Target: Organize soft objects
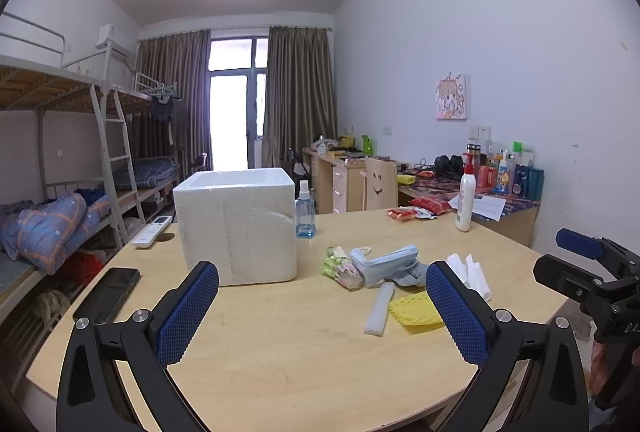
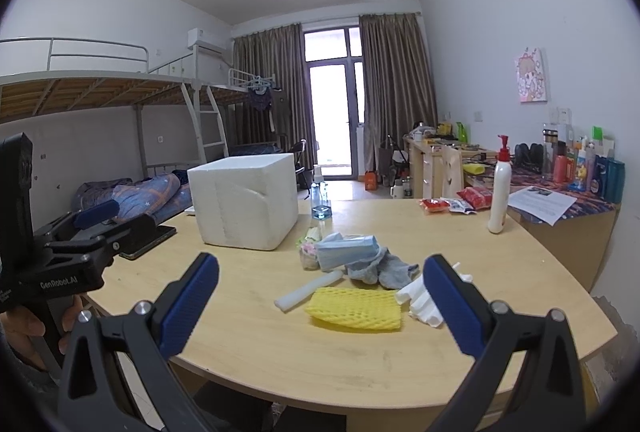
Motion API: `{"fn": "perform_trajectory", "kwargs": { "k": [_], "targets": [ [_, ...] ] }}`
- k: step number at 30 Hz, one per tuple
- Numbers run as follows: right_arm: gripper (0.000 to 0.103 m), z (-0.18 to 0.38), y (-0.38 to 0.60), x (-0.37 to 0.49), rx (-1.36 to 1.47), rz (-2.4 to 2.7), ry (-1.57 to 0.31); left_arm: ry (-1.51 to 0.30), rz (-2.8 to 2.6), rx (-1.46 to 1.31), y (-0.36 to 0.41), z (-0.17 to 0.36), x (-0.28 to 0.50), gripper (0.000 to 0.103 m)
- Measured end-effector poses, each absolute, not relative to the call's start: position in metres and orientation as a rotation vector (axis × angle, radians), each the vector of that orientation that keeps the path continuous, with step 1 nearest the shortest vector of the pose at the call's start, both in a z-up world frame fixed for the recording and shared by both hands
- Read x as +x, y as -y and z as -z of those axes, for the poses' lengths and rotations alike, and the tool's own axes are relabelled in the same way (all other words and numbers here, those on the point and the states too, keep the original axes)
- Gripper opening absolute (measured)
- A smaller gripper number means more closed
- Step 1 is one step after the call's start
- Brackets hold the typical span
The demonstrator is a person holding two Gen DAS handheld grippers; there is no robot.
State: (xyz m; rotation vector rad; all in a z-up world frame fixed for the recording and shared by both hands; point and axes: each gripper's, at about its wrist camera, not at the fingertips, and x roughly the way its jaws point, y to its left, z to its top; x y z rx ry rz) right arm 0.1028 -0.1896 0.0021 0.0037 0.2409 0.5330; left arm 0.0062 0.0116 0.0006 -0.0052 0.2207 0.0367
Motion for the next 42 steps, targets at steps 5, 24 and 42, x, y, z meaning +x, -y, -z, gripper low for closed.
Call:
{"fn": "perform_trajectory", "kwargs": {
  "k": [5, 24, 42],
  "targets": [
    [0.103, -0.002, 0.190, 0.110, 0.007, -0.525, -0.258, -0.239, -0.021, 0.002, -0.013, -0.001, 0.010, 0.103],
    [0.103, 0.010, 0.203, 0.154, 0.016, -0.468, -0.347, -0.362, 0.100, 0.051, 0.010, 0.014, 0.074, 0.103],
    [0.103, 0.042, 0.197, 0.198, -0.042, -0.464, -0.526, -0.643, 0.267, 0.132, 0.029, 0.063, 0.162, 0.098]
  ]
}}
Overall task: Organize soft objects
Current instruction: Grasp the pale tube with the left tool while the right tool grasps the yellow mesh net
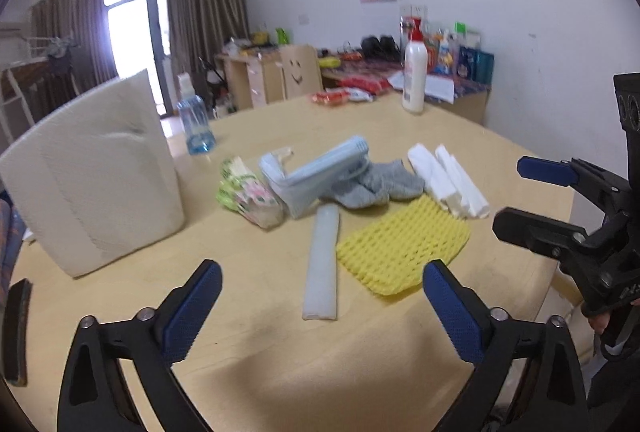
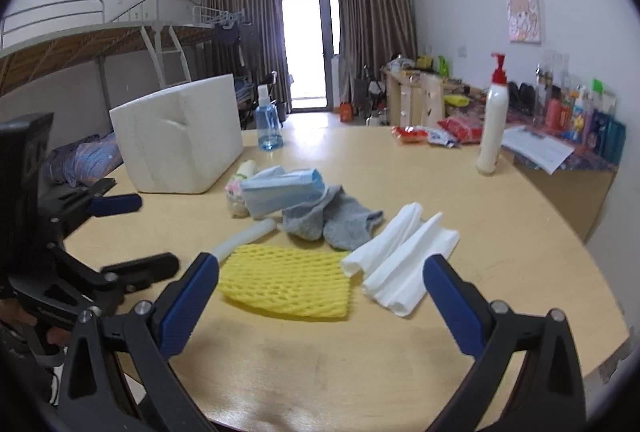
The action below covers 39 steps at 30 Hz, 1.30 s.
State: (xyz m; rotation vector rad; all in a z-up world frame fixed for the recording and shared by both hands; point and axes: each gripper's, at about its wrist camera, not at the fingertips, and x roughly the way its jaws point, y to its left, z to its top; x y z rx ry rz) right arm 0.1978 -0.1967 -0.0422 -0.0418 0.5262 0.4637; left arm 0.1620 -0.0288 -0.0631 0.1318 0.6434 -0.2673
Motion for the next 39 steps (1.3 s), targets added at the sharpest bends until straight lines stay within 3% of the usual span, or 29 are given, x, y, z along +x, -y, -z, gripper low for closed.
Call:
{"fn": "perform_trajectory", "kwargs": {
  "k": [8, 12, 23, 28, 33, 36, 39],
  "targets": [
    [0.103, 0.052, 0.188, 0.205, -0.068, -0.535, -0.592, -0.754, 0.331, 0.122, 0.025, 0.082, 0.184, 0.081],
    [0.091, 0.058, 0.178, 0.209, -0.097, -0.574, -0.616, -0.782, 0.332, 0.112, 0.024, 0.089, 0.192, 0.076],
    [0.084, 0.065, 0.164, 0.214, -0.165, -0.613, -0.639, -0.840, 0.325, 0.099, 0.022, 0.100, 0.198, 0.053],
    [0.083, 0.067, 0.155, 0.219, -0.189, -0.626, -0.664, -0.843, 0.314, 0.131, 0.027, 0.100, 0.199, 0.050],
    [0.070, 0.070, 0.147, 0.225, -0.228, -0.640, -0.694, -0.841, 0.321, 0.141, 0.031, 0.098, 0.196, 0.032],
    [0.068, 0.074, 0.143, 0.226, -0.249, -0.643, -0.709, -0.836, 0.319, 0.145, 0.030, 0.099, 0.196, 0.022],
    [0.067, 0.076, 0.140, 0.227, -0.260, -0.649, -0.717, -0.835, 0.318, 0.126, 0.024, 0.099, 0.198, 0.021]
  ]
}}
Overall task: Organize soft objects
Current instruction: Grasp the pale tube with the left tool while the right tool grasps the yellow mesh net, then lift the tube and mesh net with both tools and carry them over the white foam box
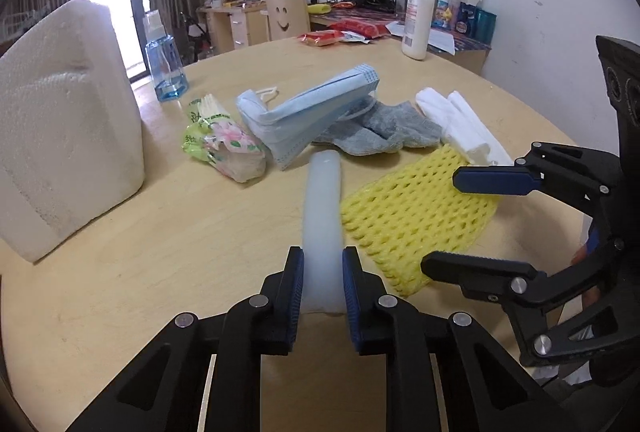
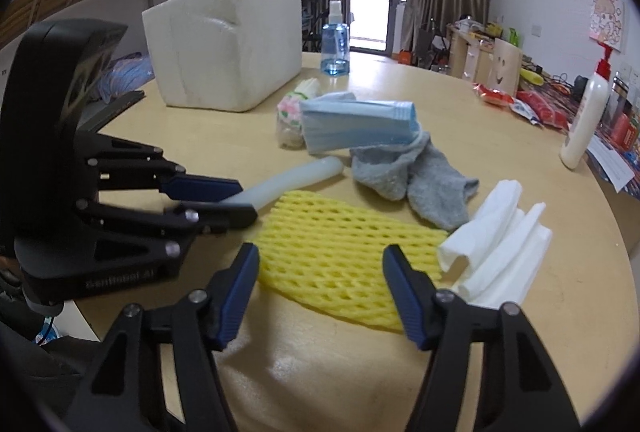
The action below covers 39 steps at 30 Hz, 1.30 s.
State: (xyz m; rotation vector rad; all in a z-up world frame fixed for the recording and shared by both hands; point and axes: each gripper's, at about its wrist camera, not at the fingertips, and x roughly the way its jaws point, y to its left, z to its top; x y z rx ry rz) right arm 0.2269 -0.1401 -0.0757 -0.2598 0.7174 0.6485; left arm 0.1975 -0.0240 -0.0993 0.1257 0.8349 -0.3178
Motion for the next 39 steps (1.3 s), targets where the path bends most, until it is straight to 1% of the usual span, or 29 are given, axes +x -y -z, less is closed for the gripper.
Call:
{"fn": "perform_trajectory", "kwargs": {
  "k": [6, 11, 13, 14, 15, 16, 17, 20, 27, 39],
  "targets": [
    [0.062, 0.078, 0.136, 0.230, -0.289, -0.645, -0.732, -0.825, 0.310, 0.145, 0.027, 0.100, 0.196, 0.021],
    [0.061, 0.079, 0.133, 0.230, -0.323, -0.646, -0.739, -0.824, 0.311, 0.153, 0.028, 0.100, 0.196, 0.020],
    [0.056, 0.080, 0.132, 0.230, -0.329, -0.655, -0.740, -0.826, 0.314, 0.150, 0.028, 0.100, 0.197, 0.020],
    [0.049, 0.079, 0.132, 0.229, -0.332, -0.667, -0.736, -0.828, 0.316, 0.145, 0.027, 0.099, 0.197, 0.020],
    [0.036, 0.079, 0.131, 0.228, -0.333, -0.682, -0.735, -0.828, 0.317, 0.143, 0.027, 0.099, 0.197, 0.020],
    [0.033, 0.078, 0.130, 0.226, -0.334, -0.697, -0.734, -0.827, 0.316, 0.144, 0.027, 0.099, 0.197, 0.020],
    [0.022, 0.077, 0.129, 0.224, -0.339, -0.699, -0.730, -0.826, 0.317, 0.140, 0.026, 0.099, 0.196, 0.020],
    [0.016, 0.076, 0.130, 0.222, -0.322, -0.704, -0.724, -0.821, 0.317, 0.135, 0.024, 0.098, 0.196, 0.018],
    [0.015, 0.062, 0.147, 0.217, -0.206, -0.726, -0.689, -0.791, 0.342, 0.115, 0.022, 0.090, 0.188, 0.016],
    [0.015, 0.035, 0.164, 0.213, -0.054, -0.731, -0.599, -0.676, 0.311, 0.091, 0.014, 0.059, 0.163, 0.016]
  ]
}}
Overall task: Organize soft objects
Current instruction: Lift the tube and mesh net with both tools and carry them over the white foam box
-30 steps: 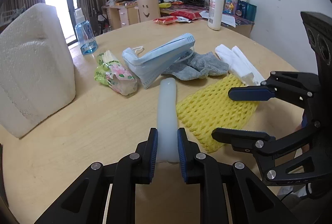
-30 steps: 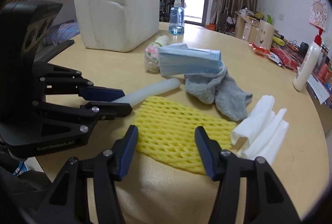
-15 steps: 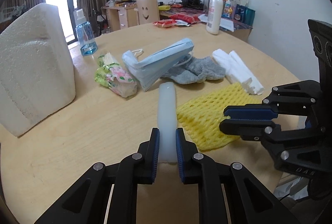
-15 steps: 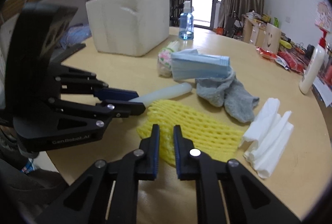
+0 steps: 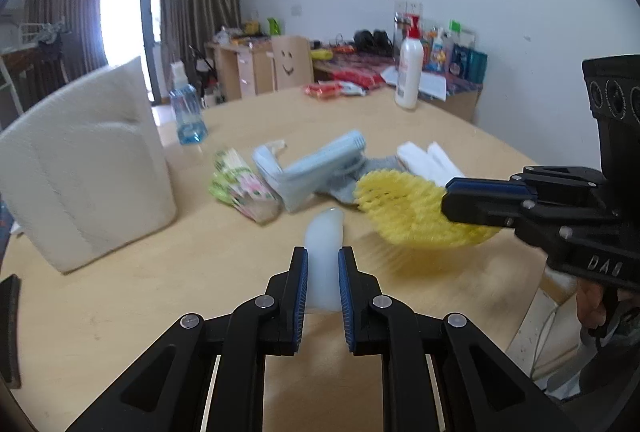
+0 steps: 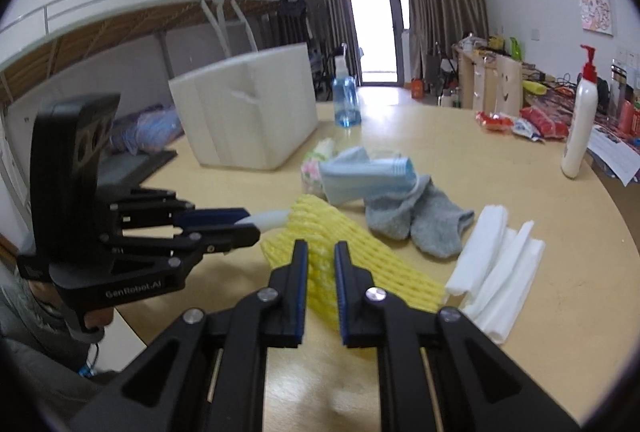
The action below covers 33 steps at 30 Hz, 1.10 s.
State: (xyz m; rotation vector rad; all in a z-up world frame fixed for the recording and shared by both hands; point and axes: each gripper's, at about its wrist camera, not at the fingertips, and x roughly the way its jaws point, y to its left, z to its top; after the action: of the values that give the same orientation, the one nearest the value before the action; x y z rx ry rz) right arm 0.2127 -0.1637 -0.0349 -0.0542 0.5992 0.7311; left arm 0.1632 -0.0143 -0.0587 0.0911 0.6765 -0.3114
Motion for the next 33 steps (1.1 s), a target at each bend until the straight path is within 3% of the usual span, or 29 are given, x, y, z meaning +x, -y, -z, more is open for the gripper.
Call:
{"fn": "perform_trajectory", "kwargs": {
  "k": [18, 33],
  "targets": [
    [0.015, -0.026, 0.191, 0.186, 0.068, -0.593, -0.343, -0.390, 0.181, 0.073, 0.005, -0.007, 0.111, 0.016],
    [0.015, -0.022, 0.194, 0.174, 0.064, -0.497, -0.289, -0.321, 0.099, 0.074, 0.010, -0.008, 0.102, 0.017]
  ]
}}
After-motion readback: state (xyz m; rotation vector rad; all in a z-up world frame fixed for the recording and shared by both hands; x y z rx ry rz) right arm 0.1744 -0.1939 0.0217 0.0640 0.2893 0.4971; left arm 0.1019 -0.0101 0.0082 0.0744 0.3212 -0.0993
